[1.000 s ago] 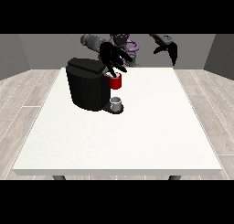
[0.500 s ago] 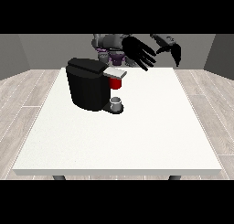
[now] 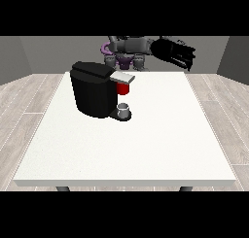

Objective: Insert the coffee pod into the coffee machine and close the lid

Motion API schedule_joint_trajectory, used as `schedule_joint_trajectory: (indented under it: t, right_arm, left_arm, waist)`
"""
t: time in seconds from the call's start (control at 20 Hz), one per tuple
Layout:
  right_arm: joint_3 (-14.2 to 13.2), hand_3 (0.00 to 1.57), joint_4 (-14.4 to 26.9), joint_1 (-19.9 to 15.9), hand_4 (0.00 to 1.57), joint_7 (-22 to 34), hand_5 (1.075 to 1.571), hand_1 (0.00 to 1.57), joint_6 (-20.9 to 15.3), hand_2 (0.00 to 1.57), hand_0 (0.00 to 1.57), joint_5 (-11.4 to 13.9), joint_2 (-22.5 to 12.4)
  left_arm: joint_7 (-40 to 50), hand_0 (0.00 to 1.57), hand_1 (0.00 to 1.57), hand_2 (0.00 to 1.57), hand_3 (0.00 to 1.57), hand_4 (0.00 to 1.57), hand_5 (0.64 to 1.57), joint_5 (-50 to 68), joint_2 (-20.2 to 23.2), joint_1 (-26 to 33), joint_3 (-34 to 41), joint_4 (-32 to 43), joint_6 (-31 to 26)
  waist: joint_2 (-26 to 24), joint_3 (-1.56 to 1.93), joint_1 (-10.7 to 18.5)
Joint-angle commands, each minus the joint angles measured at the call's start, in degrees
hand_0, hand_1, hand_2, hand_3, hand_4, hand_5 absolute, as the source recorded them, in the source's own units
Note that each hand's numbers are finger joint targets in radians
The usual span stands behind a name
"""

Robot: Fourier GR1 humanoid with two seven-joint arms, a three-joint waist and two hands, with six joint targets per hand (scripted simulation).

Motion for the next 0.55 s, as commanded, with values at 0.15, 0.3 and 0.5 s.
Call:
schedule_joint_trajectory:
  t: [0.15,0.3,0.5]
  right_arm:
    - [1.94,0.00,2.96,1.69,0.00,-9.30,1.571,0.00,-0.98,0.00,0.00,-0.64,6.08]
    - [6.53,0.00,-0.80,5.40,0.22,-11.95,1.571,0.00,-0.53,0.00,0.00,-0.31,11.80]
    - [7.72,0.00,-0.23,10.57,0.26,-16.75,1.571,0.00,0.17,0.00,0.00,-1.43,14.87]
  left_arm:
    - [3.10,0.00,0.00,0.00,0.00,0.27,1.571,-0.34,-1.84,3.20,-1.43,-3.03,1.56]
    - [-0.05,0.00,0.00,0.00,0.00,0.27,1.571,1.78,1.21,5.26,3.32,0.99,0.77]
    - [0.71,0.00,0.00,0.00,0.00,0.27,1.571,2.63,2.70,8.43,5.25,0.82,0.89]
  waist:
    - [-3.43,-0.08,-2.72]
    - [-6.03,-0.11,-7.85]
    - [-8.55,-0.09,-11.78]
